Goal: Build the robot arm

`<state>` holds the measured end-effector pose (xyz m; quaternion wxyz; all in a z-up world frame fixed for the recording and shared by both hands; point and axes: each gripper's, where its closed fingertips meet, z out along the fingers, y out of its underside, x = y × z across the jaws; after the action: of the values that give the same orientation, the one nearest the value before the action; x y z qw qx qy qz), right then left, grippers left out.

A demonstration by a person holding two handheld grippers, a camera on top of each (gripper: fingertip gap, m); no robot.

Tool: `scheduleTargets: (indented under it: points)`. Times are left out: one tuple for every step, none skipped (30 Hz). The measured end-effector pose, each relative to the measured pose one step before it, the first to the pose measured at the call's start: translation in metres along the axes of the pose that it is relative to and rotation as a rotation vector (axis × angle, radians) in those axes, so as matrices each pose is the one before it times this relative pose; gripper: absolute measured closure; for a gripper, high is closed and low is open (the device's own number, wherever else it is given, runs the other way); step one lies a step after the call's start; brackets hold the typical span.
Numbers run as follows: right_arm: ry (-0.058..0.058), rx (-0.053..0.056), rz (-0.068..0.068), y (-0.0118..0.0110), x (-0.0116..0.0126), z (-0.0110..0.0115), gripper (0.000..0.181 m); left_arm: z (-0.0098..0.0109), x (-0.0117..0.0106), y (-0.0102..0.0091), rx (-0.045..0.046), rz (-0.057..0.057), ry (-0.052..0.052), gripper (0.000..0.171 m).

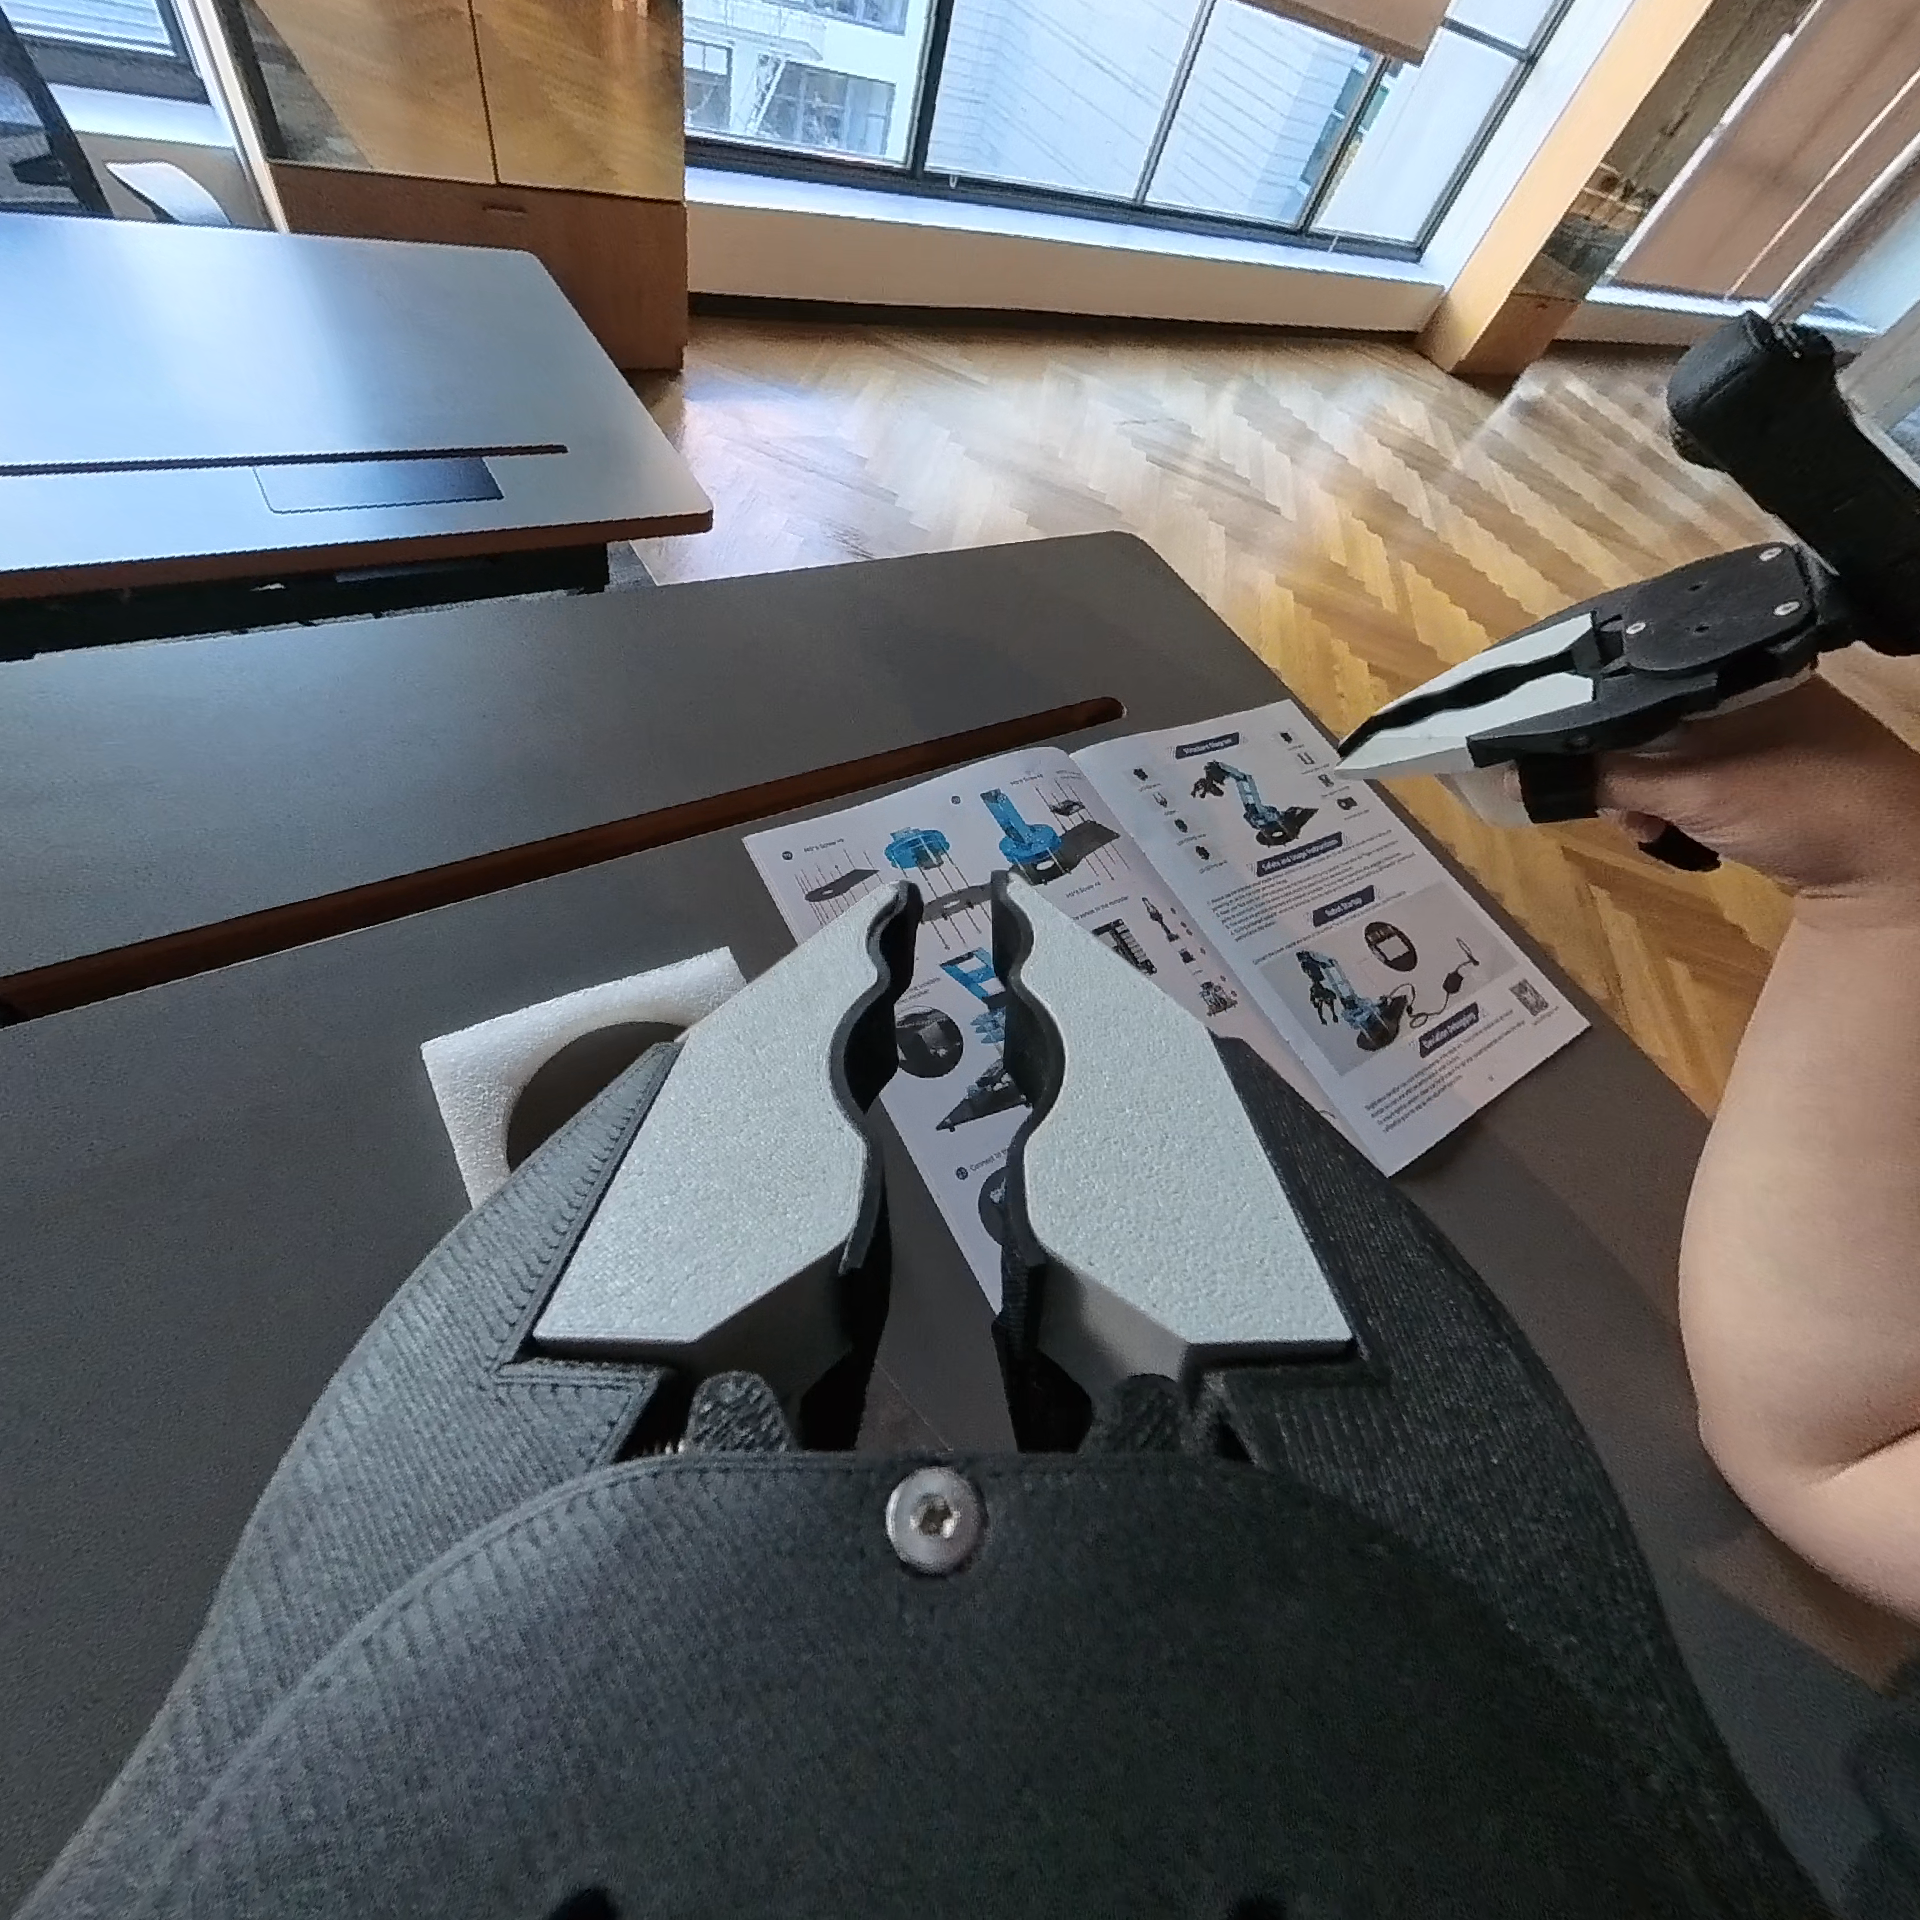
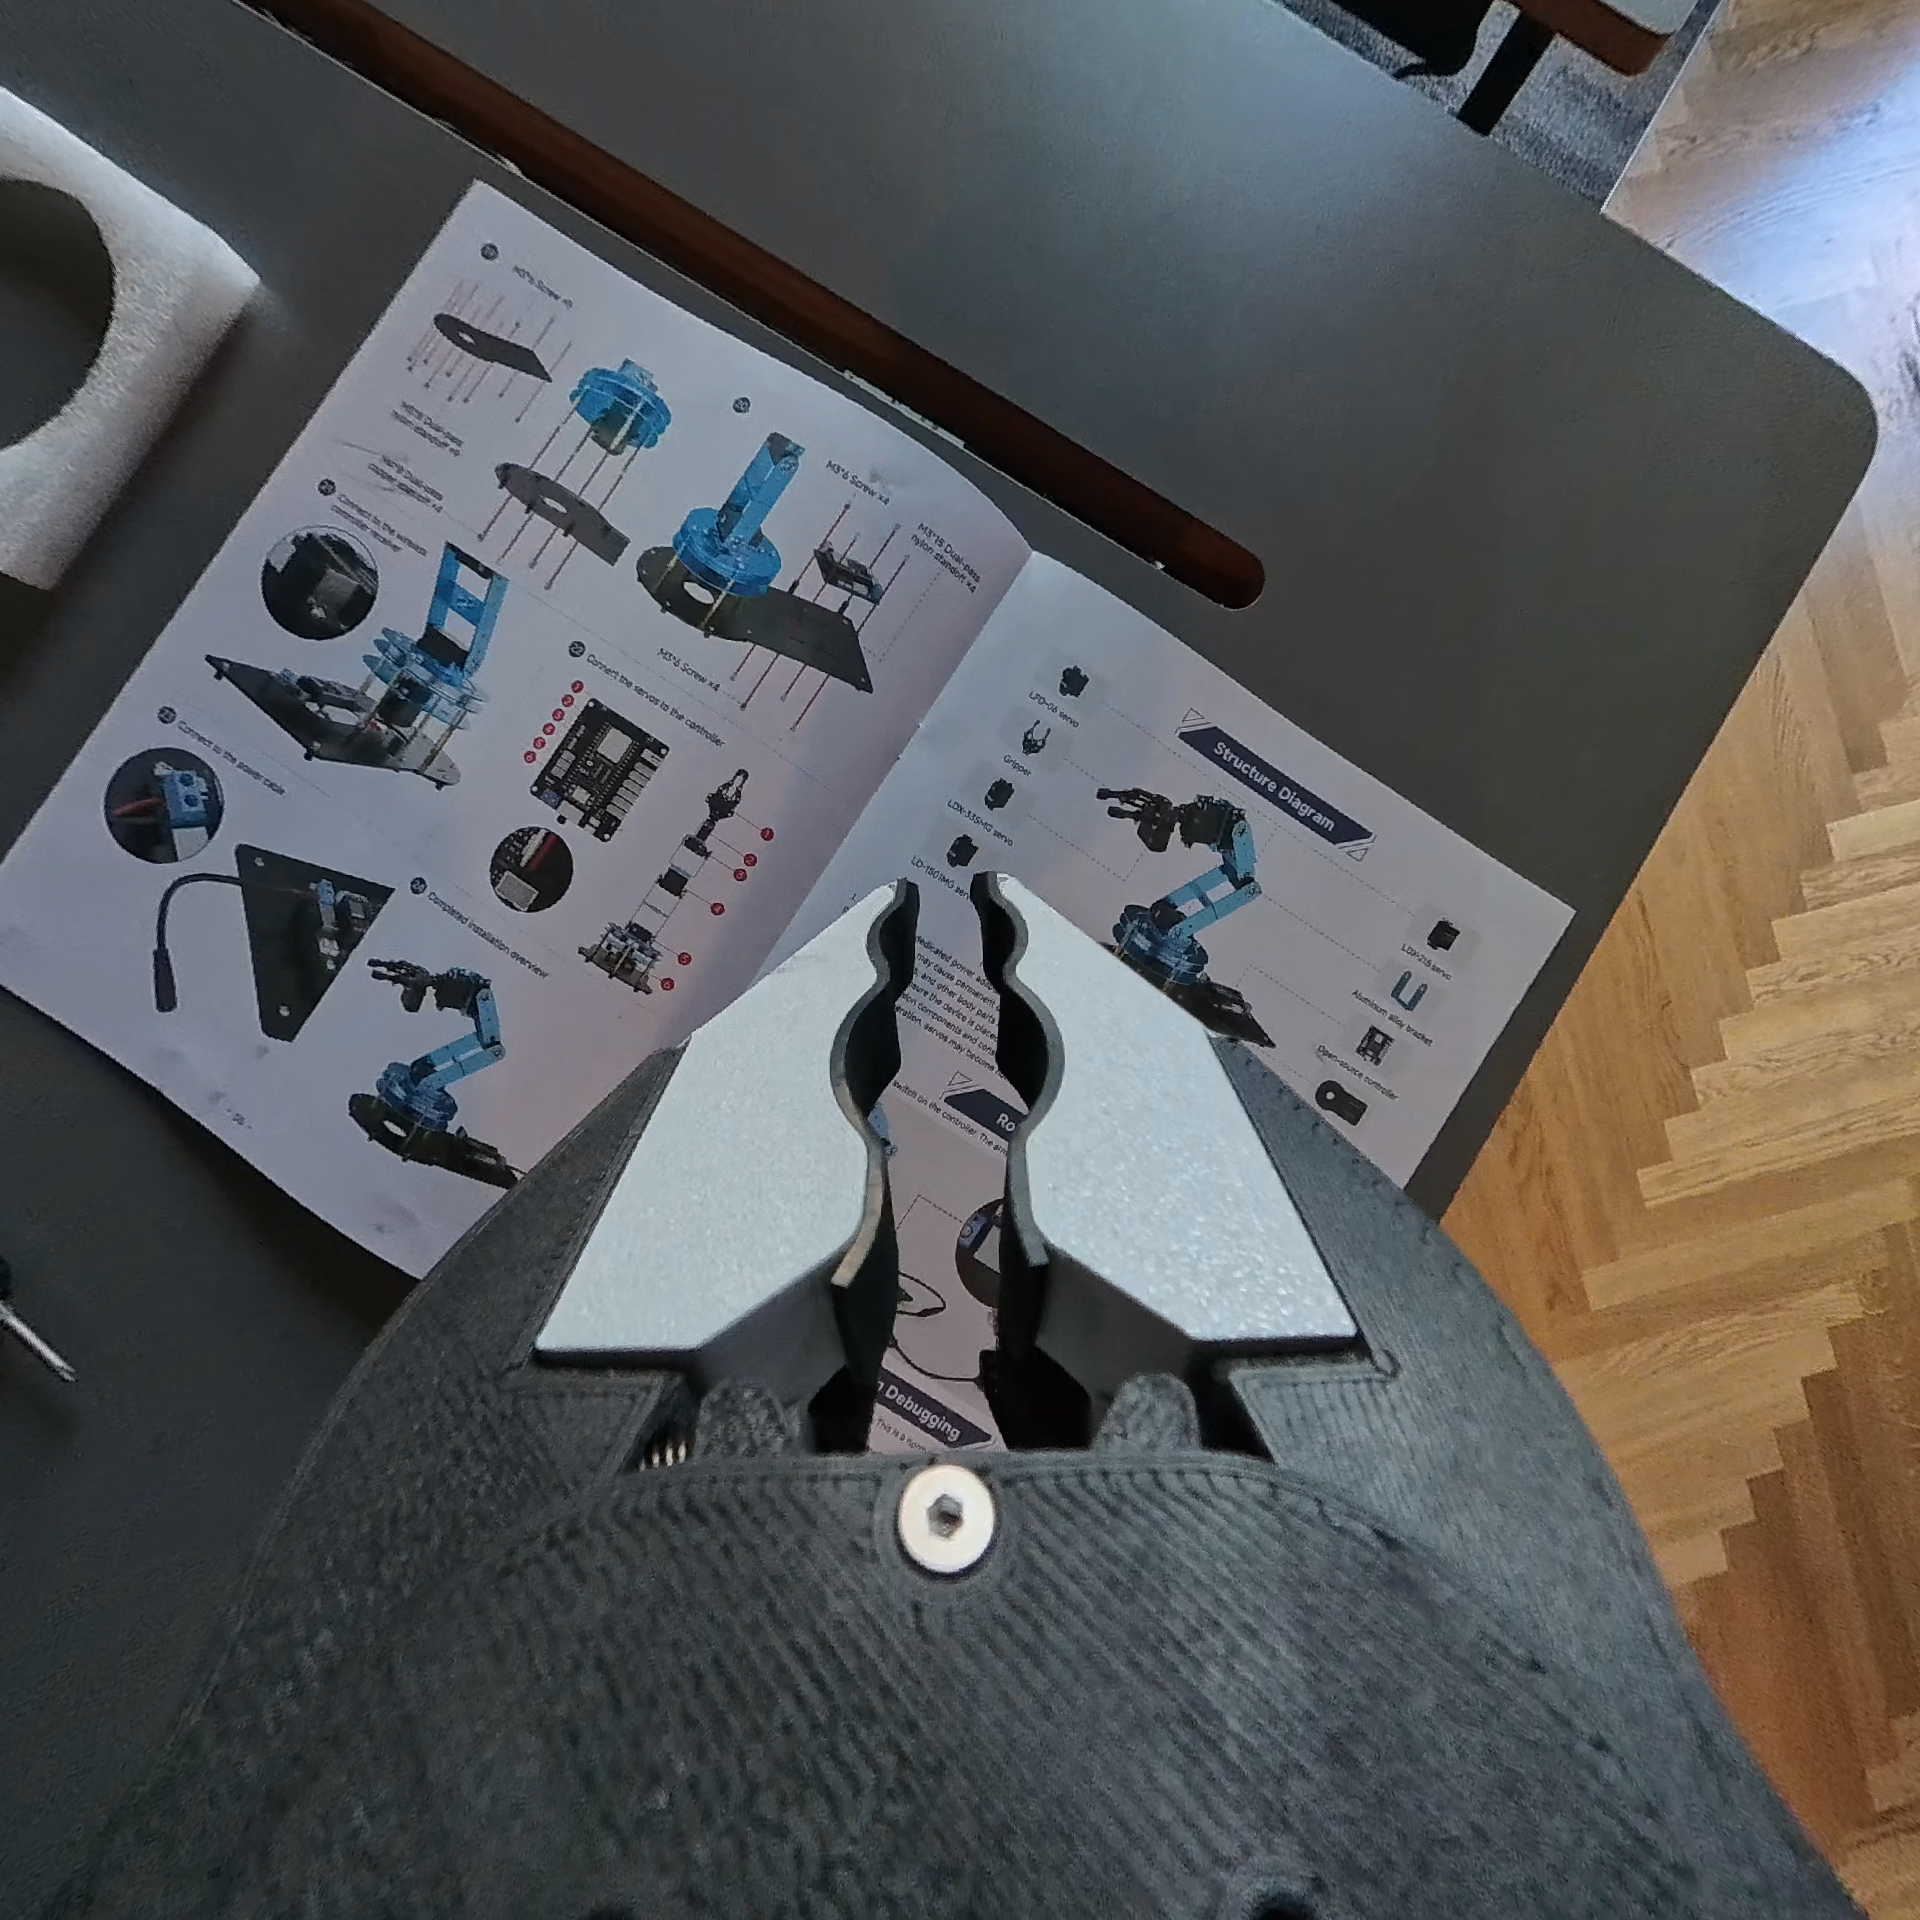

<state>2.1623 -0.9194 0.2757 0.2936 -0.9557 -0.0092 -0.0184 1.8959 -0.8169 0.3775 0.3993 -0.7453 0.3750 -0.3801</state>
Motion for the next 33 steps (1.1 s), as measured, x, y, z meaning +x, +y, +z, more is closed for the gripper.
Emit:
scheduleTargets:
  points:
    - [-0.0002,0.0044,-0.0028,-0.00094,-0.00018,-0.00106,0.169,-0.00106,0.00053,-0.00101,0.00426,0.0006,0.0012,0.159]
    - [-0.0025,0.0079,-0.0051,-0.00173,-0.00062,-0.00124,0.169,-0.00128,0.00098,-0.00131,0.00468,0.0016,0.0023,0.159]
    - [-0.0043,0.0163,-0.0056,-0.00335,-0.00081,-0.00109,0.169,-0.00157,0.00113,-0.00174,0.0064,0.0026,0.0019,0.159]
    - [-0.0101,0.0177,-0.0035,-0.00368,-0.00167,-0.00128,0.169,-0.00202,0.0013,-0.00257,0.01047,0.0037,0.0006,0.159]
    - [-0.0117,0.0135,-0.0015,-0.00226,-0.00219,-0.0017,0.169,-0.00255,0.00161,-0.00293,0.011,0.0036,-0.0014,0.159]
    - [-0.0011,0.005,0.0006,-0.00074,-0.00111,-0.00243,0.169,-0.00296,0.0024,-0.00337,0.01264,0.0083,-0.0007,0.159]
    - [0.0113,0.0041,-0.0038,-0.00084,0.00004,-0.00338,0.169,-0.00358,0.00288,-0.00369,0.01478,0.0113,-0.0009,0.16]
    - [0.0095,0.0101,-0.0105,-0.00212,-0.00117,-0.00438,0.169,-0.00423,0.00294,-0.00361,0.01255,0.0097,-0.0016,0.16]
    - [-0.0004,0.0156,-0.0114,-0.00346,-0.00349,-0.00537,0.169,-0.0047,0.00381,-0.00387,0.01208,0.0097,0.0005,0.16]
    - [-0.0057,0.0233,-0.0132,-0.00497,-0.00526,-0.0065,0.168,-0.00524,0.00476,-0.00367,0.01022,0.0112,0.0047,0.159]
    - [-0.0047,0.0313,-0.018,-0.00644,-0.00612,-0.00753,0.168,-0.00591,0.00548,-0.00326,0.0064,0.0137,0.0059,0.158]
    - [-0.0065,0.0342,-0.02,-0.00727,-0.00734,-0.0083,0.168,-0.00674,0.00503,-0.00317,0.00981,0.0142,-0.0013,0.158]
    - [-0.0113,0.0365,-0.0206,-0.0075,-0.00889,-0.00856,0.168,-0.00742,0.00445,-0.00215,0.01034,0.0142,-0.0083,0.158]
    - [-0.0136,0.0442,-0.0179,-0.00809,-0.00994,-0.00789,0.168,-0.00767,0.00347,0.00054,0.00393,0.012,-0.0132,0.157]
    - [-0.0222,0.043,-0.0149,-0.00699,-0.01165,-0.00653,0.168,-0.00719,0.00191,0.00376,-0.00145,0.0041,-0.018,0.157]
    - [-0.0353,0.0303,-0.0128,-0.00406,-0.0133,-0.00465,0.168,-0.00662,0.00059,0.00679,-0.00603,-0.0051,-0.0181,0.157]
    - [-0.0384,0.014,-0.011,-0.00088,-0.01297,-0.00305,0.169,-0.00577,0.00031,0.00979,-0.01261,-0.0063,-0.0108,0.157]
    - [-0.0257,0.0037,-0.0094,0.00091,-0.00969,-0.00154,0.169,-0.00511,0.00035,0.01182,-0.0213,-0.0024,-0.0018,0.157]
    - [-0.0117,-0.0002,-0.0067,0.00176,-0.00647,0.00019,0.17,-0.00569,0.00016,0.01173,-0.01581,-0.0001,-0.0008,0.159]
    - [-0.0171,-0.0116,-0.0084,0.00346,-0.00673,0.00197,0.17,-0.00675,-0.00054,0.01172,-0.00832,0.0023,-0.0049,0.16]
    - [-0.0314,-0.0215,-0.0195,0.00597,-0.01001,0.00238,0.17,-0.00775,-0.00104,0.01369,-0.01609,0.0,-0.0043,0.162]
    - [-0.0361,-0.0124,-0.0335,0.00636,-0.01297,0.00236,0.17,-0.0082,-0.00067,0.01503,-0.02018,-0.0047,0.0014,0.163]
    - [-0.0421,0.0073,-0.0468,0.00614,-0.01674,0.00194,0.17,-0.00809,0.0005,0.01496,-0.012,-0.0062,0.0099,0.163]
    - [-0.0583,0.017,-0.0473,0.00745,-0.02124,0.00189,0.169,-0.00762,0.00178,0.01491,-0.00483,-0.0054,0.0182,0.163]
    - [-0.0694,0.0172,-0.0322,0.00942,-0.02408,0.00253,0.17,-0.00682,0.00221,0.01457,-0.00042,-0.0065,0.0205,0.164]
    - [-0.0675,0.0029,-0.0099,0.01298,-0.02375,0.00359,0.17,-0.00595,0.0018,0.01389,0.00262,-0.0105,0.0176,0.165]
    - [-0.051,-0.0049,0.0278,0.0142,-0.01938,0.00505,0.169,-0.00473,0.00229,0.01287,0.00456,-0.0152,0.019,0.165]
    - [-0.0393,0.0037,0.0496,0.01314,-0.01548,0.00589,0.169,-0.00366,0.00405,0.01158,0.00261,-0.0143,0.0285,0.165]
    - [-0.0307,0.0053,0.0391,0.01262,-0.01307,0.00576,0.17,-0.00282,0.00468,0.01017,-0.00182,-0.0093,0.0322,0.166]
    - [0.0104,-0.0027,0.0336,0.01272,-0.00594,0.00583,0.173,-0.00224,0.00293,0.00915,-0.00718,-0.0028,0.0223,0.166]
    - [0.0347,-0.0174,0.021,0.01327,-0.00216,0.00579,0.172,-0.00189,0.00037,0.00908,-0.01584,0.0086,0.0082,0.167]
    - [0.0222,-0.0229,-0.009,0.0122,-0.00501,0.00606,0.172,-0.00209,-0.0033,0.00926,-0.02643,0.0139,-0.0117,0.168]
    - [0.0136,-0.0126,-0.0254,0.00808,-0.00736,0.00577,0.172,-0.00226,-0.00629,0.00862,-0.02911,0.0094,-0.027,0.168]
